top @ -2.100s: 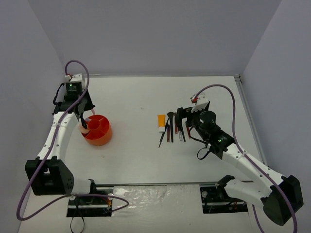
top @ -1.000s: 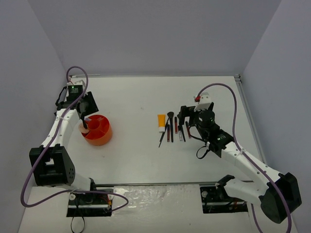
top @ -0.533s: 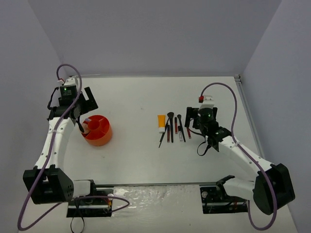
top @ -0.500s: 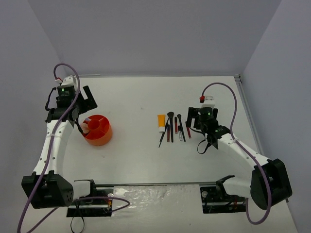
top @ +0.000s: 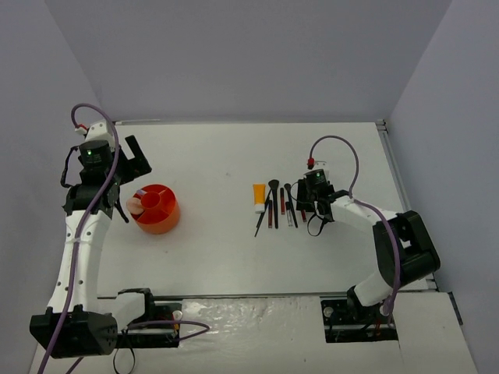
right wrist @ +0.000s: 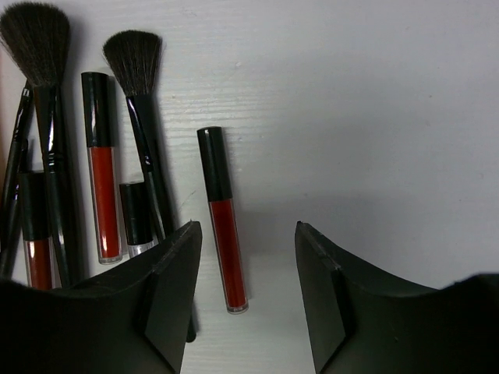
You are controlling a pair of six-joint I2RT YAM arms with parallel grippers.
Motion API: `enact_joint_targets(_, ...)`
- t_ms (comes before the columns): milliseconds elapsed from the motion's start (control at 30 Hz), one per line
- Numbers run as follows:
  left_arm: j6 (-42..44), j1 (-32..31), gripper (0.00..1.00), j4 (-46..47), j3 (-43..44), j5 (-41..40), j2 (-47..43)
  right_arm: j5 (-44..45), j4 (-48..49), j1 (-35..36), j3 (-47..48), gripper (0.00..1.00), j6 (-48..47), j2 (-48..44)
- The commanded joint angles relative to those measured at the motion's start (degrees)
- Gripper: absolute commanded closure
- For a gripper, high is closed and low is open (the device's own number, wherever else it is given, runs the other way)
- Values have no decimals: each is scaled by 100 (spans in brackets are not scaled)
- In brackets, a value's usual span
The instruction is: Organize the makeup
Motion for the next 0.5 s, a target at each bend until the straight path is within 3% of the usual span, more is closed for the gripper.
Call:
enact_joint_targets(0, 123, 21, 3, 230, 150, -74, -184, -4, 5, 61, 350, 53, 126, 162)
enact_joint_targets(367, 125, 18, 3, 245, 138, -74, -207, 108, -213, 254, 577, 64, 195, 685)
enact_joint_targets(467, 131, 12, 3, 264, 132, -40, -192, 222, -276, 283, 605, 76, 249, 751)
